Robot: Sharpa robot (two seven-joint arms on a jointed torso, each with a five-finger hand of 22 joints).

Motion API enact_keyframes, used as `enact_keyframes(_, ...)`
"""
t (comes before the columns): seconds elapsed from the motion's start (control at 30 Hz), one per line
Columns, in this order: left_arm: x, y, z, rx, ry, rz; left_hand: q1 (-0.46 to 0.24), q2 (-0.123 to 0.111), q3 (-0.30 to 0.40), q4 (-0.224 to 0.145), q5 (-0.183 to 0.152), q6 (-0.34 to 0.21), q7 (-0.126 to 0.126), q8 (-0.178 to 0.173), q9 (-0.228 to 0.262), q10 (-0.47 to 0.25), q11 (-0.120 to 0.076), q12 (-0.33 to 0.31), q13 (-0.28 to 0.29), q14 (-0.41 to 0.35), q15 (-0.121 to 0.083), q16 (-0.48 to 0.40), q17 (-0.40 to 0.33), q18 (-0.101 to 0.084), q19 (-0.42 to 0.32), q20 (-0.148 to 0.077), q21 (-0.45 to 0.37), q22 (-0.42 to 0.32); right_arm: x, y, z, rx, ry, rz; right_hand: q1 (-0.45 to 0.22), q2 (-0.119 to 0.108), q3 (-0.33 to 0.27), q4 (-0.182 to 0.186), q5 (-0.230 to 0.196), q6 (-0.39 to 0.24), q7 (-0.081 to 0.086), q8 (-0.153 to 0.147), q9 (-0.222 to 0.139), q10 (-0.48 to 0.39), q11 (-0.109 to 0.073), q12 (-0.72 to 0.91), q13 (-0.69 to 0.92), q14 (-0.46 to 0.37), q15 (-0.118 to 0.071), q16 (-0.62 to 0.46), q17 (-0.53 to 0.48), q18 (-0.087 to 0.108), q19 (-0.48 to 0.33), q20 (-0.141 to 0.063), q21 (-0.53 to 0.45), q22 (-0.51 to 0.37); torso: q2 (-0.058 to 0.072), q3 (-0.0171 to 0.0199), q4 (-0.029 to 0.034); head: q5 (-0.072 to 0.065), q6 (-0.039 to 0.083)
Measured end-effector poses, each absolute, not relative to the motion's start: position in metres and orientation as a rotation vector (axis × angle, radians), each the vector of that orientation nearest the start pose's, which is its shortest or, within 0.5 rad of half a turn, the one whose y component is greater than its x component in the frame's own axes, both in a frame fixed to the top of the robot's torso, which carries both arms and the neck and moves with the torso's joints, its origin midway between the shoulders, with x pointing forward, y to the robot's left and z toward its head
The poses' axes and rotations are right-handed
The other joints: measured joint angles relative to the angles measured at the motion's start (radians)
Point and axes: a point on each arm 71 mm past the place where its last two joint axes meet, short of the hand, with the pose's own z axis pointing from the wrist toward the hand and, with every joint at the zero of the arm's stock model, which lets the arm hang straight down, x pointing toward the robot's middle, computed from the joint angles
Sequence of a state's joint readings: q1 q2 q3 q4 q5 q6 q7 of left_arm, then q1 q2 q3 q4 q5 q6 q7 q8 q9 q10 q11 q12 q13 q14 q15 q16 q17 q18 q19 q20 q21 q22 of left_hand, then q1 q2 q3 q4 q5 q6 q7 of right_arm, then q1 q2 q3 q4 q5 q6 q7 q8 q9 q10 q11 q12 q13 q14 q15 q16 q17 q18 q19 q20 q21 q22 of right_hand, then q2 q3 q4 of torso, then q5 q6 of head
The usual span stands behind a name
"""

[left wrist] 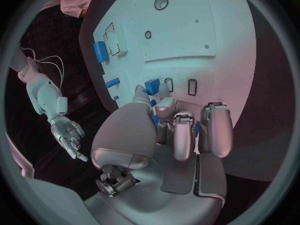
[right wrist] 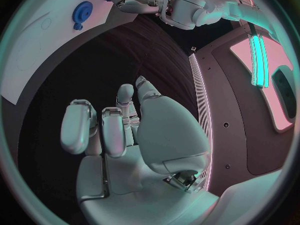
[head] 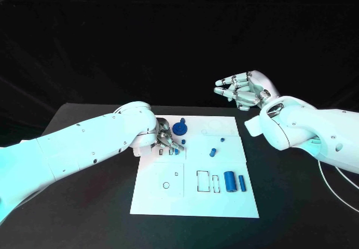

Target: Assemble the parts on the task board

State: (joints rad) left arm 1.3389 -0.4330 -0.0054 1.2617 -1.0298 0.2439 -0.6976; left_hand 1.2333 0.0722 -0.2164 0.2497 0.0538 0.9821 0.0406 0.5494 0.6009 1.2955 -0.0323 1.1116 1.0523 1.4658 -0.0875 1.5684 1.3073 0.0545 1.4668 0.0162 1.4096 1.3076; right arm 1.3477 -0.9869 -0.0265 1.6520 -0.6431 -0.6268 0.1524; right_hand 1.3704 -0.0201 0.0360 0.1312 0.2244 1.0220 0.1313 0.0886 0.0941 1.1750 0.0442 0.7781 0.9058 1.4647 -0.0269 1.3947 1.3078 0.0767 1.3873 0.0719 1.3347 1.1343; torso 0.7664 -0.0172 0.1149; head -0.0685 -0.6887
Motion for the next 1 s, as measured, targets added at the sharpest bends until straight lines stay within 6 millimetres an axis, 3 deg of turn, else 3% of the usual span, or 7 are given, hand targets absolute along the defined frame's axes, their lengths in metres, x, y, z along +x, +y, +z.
enact_keyframes(0.27, 0.530, 0.080, -0.158, -0.065, 2.331, -0.377, 0.154, 0.061, 0.126, -0.092, 0.012, -0.038, -0.005, -0.004, 0.013, -0.006, -0.006, -0.009, -0.008, 0.001, -0.010, 0.000, 0.000, 0.000, -0.003, -0.004, 0.000, 0.000, 0.487, -0.249, -0.088, 0.557, 1.293, 1.050, 0.000, 0.000, 0.000, 0.000, 0.000, 0.000, 0.000, 0.000, 0.000, 0.000, 0.000, 0.000, -0.001, 0.000, 0.000, 0.000, 0.000, 0.000, 0.000, 0.000, 0.000, 0.000, 0.000, 0.0001, -0.0003, 0.001, -0.001)
enact_keyframes(0.4, 0.530, 0.080, -0.157, -0.072, 2.326, -0.382, 0.199, 0.055, 0.172, -0.056, 0.050, -0.057, -0.003, -0.020, 0.010, -0.018, 0.000, -0.034, -0.024, 0.001, -0.009, 0.000, 0.001, 0.000, 0.000, -0.007, 0.000, 0.000, 0.487, -0.249, -0.088, 0.558, 1.296, 1.050, 0.000, 0.000, 0.000, 0.000, 0.000, 0.000, 0.000, 0.000, 0.000, 0.000, 0.000, 0.000, -0.003, 0.000, 0.000, 0.000, 0.000, 0.000, -0.004, 0.004, 0.000, -0.002, 0.000, 0.0001, -0.0005, 0.001, -0.002)
enact_keyframes(0.5, 0.530, 0.082, -0.158, -0.080, 2.324, -0.385, 0.214, 0.030, 0.243, 0.016, 0.066, -0.061, 0.000, -0.025, 0.023, -0.022, 0.003, -0.046, -0.033, 0.001, -0.009, 0.000, 0.001, 0.000, 0.000, -0.007, 0.000, 0.000, 0.487, -0.249, -0.089, 0.558, 1.300, 1.051, 0.000, 0.000, 0.000, 0.000, 0.000, 0.000, 0.000, 0.000, 0.000, 0.000, 0.000, 0.000, -0.003, 0.000, 0.000, -0.002, 0.000, 0.000, -0.004, 0.004, 0.000, -0.002, 0.000, 0.0001, -0.0006, 0.000, -0.003)
enact_keyframes(0.53, 0.530, 0.082, -0.159, -0.081, 2.324, -0.384, 0.187, -0.007, 0.308, 0.057, 0.070, -0.061, 0.000, -0.024, 0.036, -0.020, 0.005, -0.047, -0.037, 0.001, -0.009, 0.000, 0.001, 0.000, 0.000, -0.007, 0.000, 0.000, 0.487, -0.249, -0.089, 0.557, 1.301, 1.051, 0.000, 0.000, 0.000, 0.000, 0.000, 0.000, 0.000, 0.000, 0.000, 0.000, 0.000, 0.000, -0.003, 0.000, 0.000, -0.004, 0.000, 0.000, -0.004, 0.004, 0.000, -0.002, 0.000, 0.0001, -0.0007, 0.000, -0.003)
enact_keyframes(0.6, 0.530, 0.084, -0.159, -0.084, 2.325, -0.384, 0.144, -0.061, 0.431, 0.051, 0.070, -0.061, 0.000, -0.016, 0.042, -0.020, 0.006, -0.047, -0.038, 0.001, -0.009, 0.000, 0.001, 0.000, -0.002, -0.005, 0.000, 0.000, 0.488, -0.248, -0.089, 0.557, 1.304, 1.053, 0.000, 0.000, 0.000, 0.000, 0.000, 0.000, 0.000, 0.000, 0.000, 0.000, 0.000, 0.000, -0.003, 0.000, 0.000, -0.004, 0.000, 0.000, -0.004, 0.004, 0.000, -0.002, 0.001, 0.0004, -0.0007, 0.000, -0.005)
enact_keyframes(0.77, 0.530, 0.091, -0.161, -0.093, 2.330, -0.380, 0.043, -0.159, 0.666, -0.006, 0.070, -0.061, 0.000, 0.007, 0.076, -0.012, 0.009, -0.047, -0.038, 0.000, -0.007, 0.000, 0.001, 0.000, -0.002, -0.002, 0.000, 0.000, 0.488, -0.246, -0.090, 0.554, 1.315, 1.058, 0.000, 0.000, 0.000, 0.000, 0.000, 0.000, 0.000, 0.000, 0.000, 0.000, 0.000, -0.001, -0.003, 0.000, 0.000, -0.007, 0.000, 0.000, -0.004, 0.004, -0.004, -0.005, 0.001, 0.0004, -0.0004, 0.001, -0.007)
enact_keyframes(1.0, 0.527, 0.104, -0.162, -0.111, 2.333, -0.377, -0.002, -0.177, 0.730, -0.029, 0.070, -0.061, 0.001, 0.014, 0.096, -0.004, 0.002, -0.043, -0.030, 0.000, -0.007, 0.000, 0.001, 0.000, -0.002, -0.002, 0.005, 0.000, 0.488, -0.245, -0.091, 0.552, 1.326, 1.062, 0.000, 0.000, 0.000, 0.000, 0.000, 0.000, 0.000, 0.000, 0.000, 0.000, 0.000, -0.004, -0.006, 0.000, 0.000, -0.009, 0.000, 0.000, -0.007, 0.000, -0.006, -0.011, 0.001, 0.0012, 0.0003, 0.003, -0.012)
